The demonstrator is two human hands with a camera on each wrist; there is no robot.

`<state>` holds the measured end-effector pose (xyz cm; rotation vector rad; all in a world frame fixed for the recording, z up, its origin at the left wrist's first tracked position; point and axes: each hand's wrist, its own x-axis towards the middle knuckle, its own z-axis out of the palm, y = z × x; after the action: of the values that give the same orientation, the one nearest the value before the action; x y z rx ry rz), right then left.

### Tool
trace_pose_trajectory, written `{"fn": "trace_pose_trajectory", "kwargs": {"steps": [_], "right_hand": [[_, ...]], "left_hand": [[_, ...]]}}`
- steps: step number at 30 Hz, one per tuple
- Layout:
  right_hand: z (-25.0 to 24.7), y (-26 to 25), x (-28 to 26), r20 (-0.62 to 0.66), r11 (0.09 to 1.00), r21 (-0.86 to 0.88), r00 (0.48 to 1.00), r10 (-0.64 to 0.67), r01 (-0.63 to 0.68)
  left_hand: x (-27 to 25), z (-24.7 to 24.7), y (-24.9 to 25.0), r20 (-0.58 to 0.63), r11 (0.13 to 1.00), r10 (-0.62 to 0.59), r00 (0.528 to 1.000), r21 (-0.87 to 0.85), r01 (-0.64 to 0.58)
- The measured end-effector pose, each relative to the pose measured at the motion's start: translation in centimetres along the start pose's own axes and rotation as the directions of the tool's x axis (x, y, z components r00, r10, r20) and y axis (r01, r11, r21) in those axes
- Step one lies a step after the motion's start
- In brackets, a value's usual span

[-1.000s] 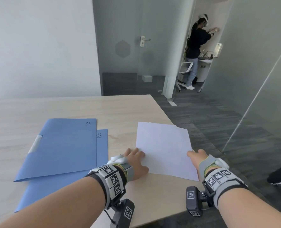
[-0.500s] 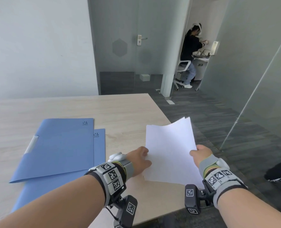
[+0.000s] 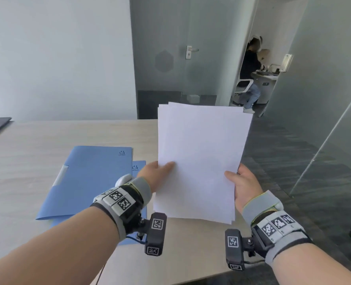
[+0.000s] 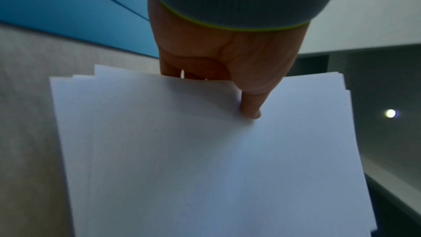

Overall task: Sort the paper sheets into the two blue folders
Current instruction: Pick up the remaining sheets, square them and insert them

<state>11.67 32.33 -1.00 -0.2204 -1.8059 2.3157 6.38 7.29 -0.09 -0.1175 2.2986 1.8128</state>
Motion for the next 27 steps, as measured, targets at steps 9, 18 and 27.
{"fn": "trace_pose_trajectory", "kwargs": {"steps": [9,18,27], "right_hand": [[3.1,-1.5,0.9,0.108,0.988,0.155,0.994,-0.007,-0.009],[3.2,1.0,-0.2,0.069,0.998,-0.001,0.996,0.059,-0.059],[2.4,2.1,-0.4,0.023,0.993,-0.095,0.997,0.073,-0.07]], "left_hand": [[0.1,-3.0,0.2,0.051,0.948,0.203,0.978,-0.259,-0.184],[-0.3,-2.3,-3.8,0.118,0.963,0.169,0.979,-0.229,-0.139],[-0.7,-1.6,-4.2,0.087,0.994,0.108,0.99,-0.044,-0.104]]}}
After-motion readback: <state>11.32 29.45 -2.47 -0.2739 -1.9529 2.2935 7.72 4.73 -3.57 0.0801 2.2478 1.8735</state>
